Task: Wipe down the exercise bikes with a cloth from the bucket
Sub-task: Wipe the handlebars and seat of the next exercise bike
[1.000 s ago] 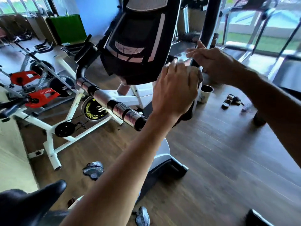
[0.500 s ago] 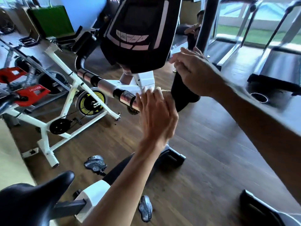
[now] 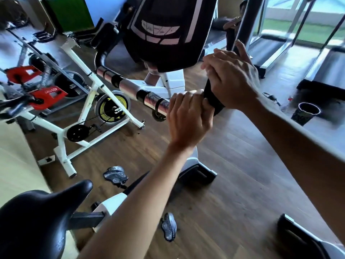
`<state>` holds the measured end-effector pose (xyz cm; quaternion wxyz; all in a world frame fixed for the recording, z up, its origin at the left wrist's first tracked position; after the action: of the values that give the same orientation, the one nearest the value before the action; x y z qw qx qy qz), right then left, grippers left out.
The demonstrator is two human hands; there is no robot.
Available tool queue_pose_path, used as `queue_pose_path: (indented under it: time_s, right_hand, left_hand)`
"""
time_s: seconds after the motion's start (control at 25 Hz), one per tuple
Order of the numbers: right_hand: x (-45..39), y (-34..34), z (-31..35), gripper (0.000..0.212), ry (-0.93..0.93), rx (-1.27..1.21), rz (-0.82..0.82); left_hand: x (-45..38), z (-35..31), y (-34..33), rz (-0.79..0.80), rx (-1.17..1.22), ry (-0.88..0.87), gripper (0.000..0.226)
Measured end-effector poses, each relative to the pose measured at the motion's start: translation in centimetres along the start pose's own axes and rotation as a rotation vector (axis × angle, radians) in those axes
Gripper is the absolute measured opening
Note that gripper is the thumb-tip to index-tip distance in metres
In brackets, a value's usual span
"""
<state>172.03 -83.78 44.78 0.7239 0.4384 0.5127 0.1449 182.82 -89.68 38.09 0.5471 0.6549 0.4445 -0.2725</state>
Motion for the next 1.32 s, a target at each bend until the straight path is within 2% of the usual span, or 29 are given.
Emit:
queue_pose_path:
  time_s: [0.08,0.12,0.24,0.28,0.36,0.44,0.48,0.52,0.64,0.72,0.8,0.84,0.92,1.0,1.08,1.16,1.24,1.32]
  right_hand:
    - [0.1,0.0,0.0,0.033,0.015,0.006,0.001]
    - [0.1,0.1,0.0,0.033,0.014,0.009,-0.003]
    - [-0.3,-0.1,-0.1,0.033,-0.024,0.007,-0.018]
    - [-0.3,-0.1,-0.2,0.034,-0.027,0.017,-0.023]
    - [-0.3,-0.2,-0.3,0.035,-0.020,0.026,-0.026]
    - [-0.1,0.0,-0.3,0.035,-0.010,0.037,-0.032]
    - [-0.1,0.0,-0.3,0.035,-0.010,0.038,-0.036]
    - [-0.1,0.0,-0.5,0.036,-0.023,0.037,-0.045]
    - [-0.4,-0.6,-0.8,0.037,-0.079,0.082,-0.044]
    - [-0.4,-0.9,-0.7,0.038,-0.090,0.143,0.008]
    - [0.2,-0.8,-0.3,0.039,-0.078,0.152,0.031]
    - [0.7,-0.7,0.0,0.040,-0.079,0.146,0.017]
    - [1.7,-0.7,0.7,0.041,-0.096,0.168,-0.047]
    - [2.0,-0.9,0.9,0.042,-0.139,0.212,-0.100]
    - [1.8,-0.9,1.2,0.043,-0.156,0.223,-0.086]
    - [1.9,-0.7,1.8,0.042,-0.135,0.234,-0.071]
    - [3.0,-0.6,2.8,0.039,-0.133,0.263,-0.067]
    - [4.6,-1.0,4.1,0.039,-0.144,0.263,-0.052]
  left_hand:
    - [-0.2,2.5,0.5,-0.002,0.029,-0.209,0.022]
    - [-0.2,3.1,0.7,-0.001,0.035,-0.210,0.021]
    - [0.2,1.0,0.2,-0.042,-0.004,0.096,0.020]
    - [0.4,-0.4,-0.4,-0.039,0.000,0.114,0.019]
    - [0.1,-0.2,-0.4,-0.036,0.052,-0.005,0.020]
    - [-0.8,2.5,-0.3,0.024,0.123,-0.219,0.023]
    - [-1.1,3.8,-0.1,0.052,0.161,-0.272,0.024]
    - [-1.1,4.7,-0.1,0.067,0.205,-0.265,0.025]
    - [-0.7,3.9,-0.2,0.032,0.229,-0.051,0.020]
    - [-0.9,3.0,-0.8,0.092,0.244,-0.104,0.021]
    - [-2.0,4.9,-1.1,0.234,0.341,-0.255,0.026]
    - [-2.9,6.8,-1.1,0.268,0.369,-0.261,0.027]
    - [-4.1,10.8,-0.7,0.207,0.308,-0.140,0.026]
    - [-4.0,11.3,-0.7,0.151,0.281,-0.050,0.028]
    - [-2.4,7.7,-1.3,0.177,0.316,-0.080,0.027]
    - [-1.7,5.7,-1.0,0.196,0.425,-0.207,0.024]
    - [-2.8,8.0,-1.2,0.196,0.443,-0.263,0.025]
    - [-4.3,12.0,-1.2,0.138,0.365,-0.159,0.027]
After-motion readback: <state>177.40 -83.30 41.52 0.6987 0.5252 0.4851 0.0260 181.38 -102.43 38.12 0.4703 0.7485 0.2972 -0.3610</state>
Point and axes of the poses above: each hand's wrist, its own x-axis away from the middle knuckle, its own y-axis out of the back of the hand, z = x × y, the point moved 8 cm from there along -x, towards the middle knuckle, and after that the axes turned 3 degrees about -x, right-handed, at the moved point
